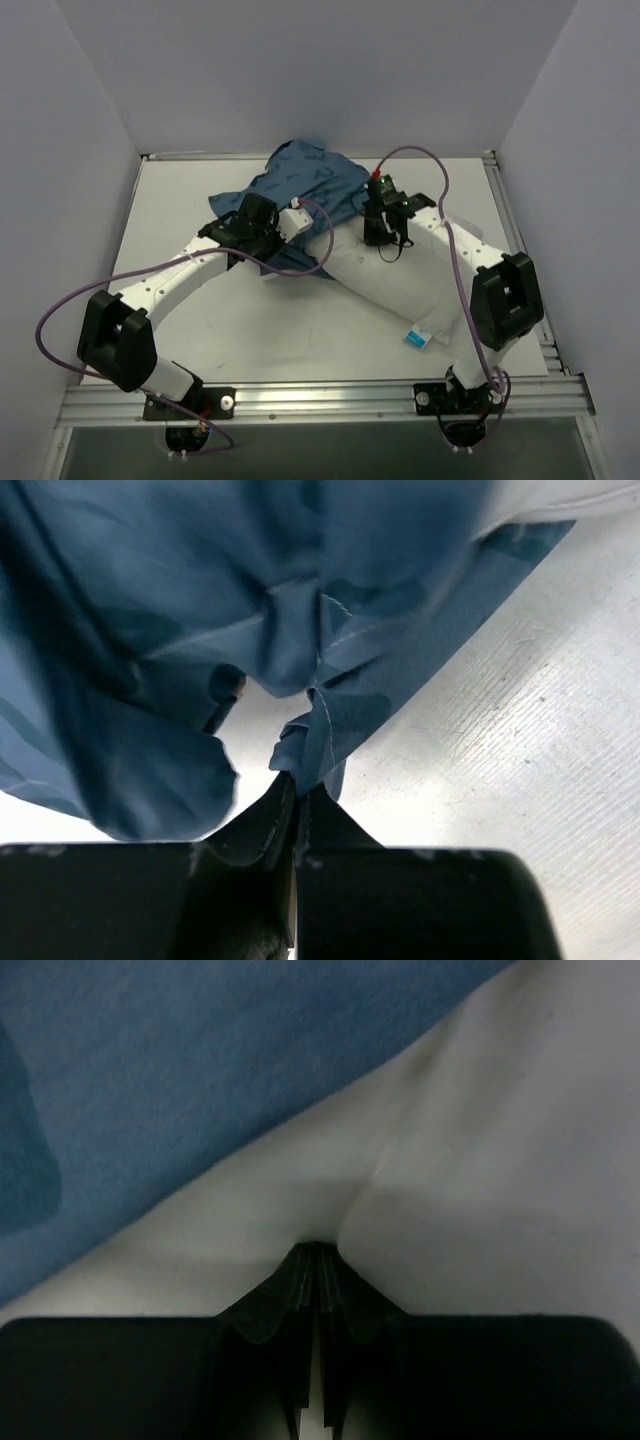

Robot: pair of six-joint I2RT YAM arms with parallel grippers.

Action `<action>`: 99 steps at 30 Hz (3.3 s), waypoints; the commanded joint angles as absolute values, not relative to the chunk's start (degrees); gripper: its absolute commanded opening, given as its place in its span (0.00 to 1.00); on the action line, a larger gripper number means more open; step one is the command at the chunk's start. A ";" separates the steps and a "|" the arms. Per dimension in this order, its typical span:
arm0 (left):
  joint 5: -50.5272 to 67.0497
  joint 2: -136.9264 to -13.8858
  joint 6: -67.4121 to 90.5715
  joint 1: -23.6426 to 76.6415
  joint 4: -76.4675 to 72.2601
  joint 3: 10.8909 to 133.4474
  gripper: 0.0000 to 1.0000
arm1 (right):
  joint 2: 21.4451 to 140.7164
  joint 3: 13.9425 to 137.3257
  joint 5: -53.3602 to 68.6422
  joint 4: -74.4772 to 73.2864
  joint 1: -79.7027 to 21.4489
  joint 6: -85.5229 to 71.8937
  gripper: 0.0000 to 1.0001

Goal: Remove the pillowcase from the pillow

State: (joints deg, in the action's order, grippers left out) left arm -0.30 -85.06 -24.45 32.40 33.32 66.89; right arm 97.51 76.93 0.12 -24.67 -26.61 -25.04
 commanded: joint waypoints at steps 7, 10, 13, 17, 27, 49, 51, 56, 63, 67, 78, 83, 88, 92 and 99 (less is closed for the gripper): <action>-7.38 -84.81 -23.73 22.69 25.66 69.51 0.02 | 90.98 53.80 -7.99 -24.26 -24.35 -30.76 0.00; -6.95 -83.85 -24.34 16.80 25.93 71.10 0.02 | 87.91 50.63 -8.00 -23.73 -21.72 -30.94 0.00; -5.19 -82.62 -25.83 10.93 26.02 71.72 0.02 | 86.31 49.49 -7.65 -23.90 -18.81 -29.45 0.00; -2.82 -81.13 -27.95 4.67 24.79 70.32 0.02 | 87.80 48.69 -5.19 -23.12 -18.11 -28.39 0.00; 19.71 -76.65 -35.93 -0.62 39.44 68.56 0.19 | 89.91 48.52 -3.43 -21.98 -19.60 -27.16 0.00; -2.20 -95.89 -44.82 2.99 29.02 78.40 0.79 | 94.39 53.17 -2.99 -21.89 -19.34 -24.43 0.00; -0.98 -94.93 -46.66 2.90 26.47 74.47 0.81 | 94.48 53.09 -2.73 -21.10 -19.42 -24.70 0.00; 3.16 -94.22 -44.75 4.65 17.68 70.93 0.94 | 95.79 53.17 -3.07 -21.00 -19.16 -24.44 0.00; 7.73 -98.87 -37.89 7.73 8.79 70.66 0.94 | 94.57 53.96 -4.48 -21.36 -18.11 -24.26 0.00; 8.09 -99.58 -33.58 7.82 6.69 71.19 0.03 | 94.74 54.40 -3.96 -21.36 -17.32 -23.73 0.00; 0.53 -89.83 -19.53 0.44 4.64 73.47 0.02 | 94.57 53.08 -4.48 -21.18 -12.48 -24.78 0.00; 1.14 -84.65 -17.32 -2.98 11.06 77.08 0.02 | 94.48 53.88 -7.55 -22.76 -12.22 -23.82 0.00; 4.30 -80.43 -16.26 -5.71 16.69 76.47 0.02 | 94.22 54.32 -6.59 -22.77 -11.25 -22.76 0.00; 3.34 -79.02 -17.84 -8.69 18.19 76.28 0.02 | 94.48 53.97 -6.15 -22.50 -10.29 -22.24 0.00; 16.22 -74.64 -26.17 -17.31 26.08 79.11 0.02 | 95.71 52.82 -5.98 -20.92 -7.82 -21.36 0.00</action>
State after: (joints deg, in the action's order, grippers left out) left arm 20.58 -82.65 -20.58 -8.84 32.16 72.16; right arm 90.67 58.22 11.42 -3.66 -13.63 -27.90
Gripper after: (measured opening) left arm 0.077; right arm 0.027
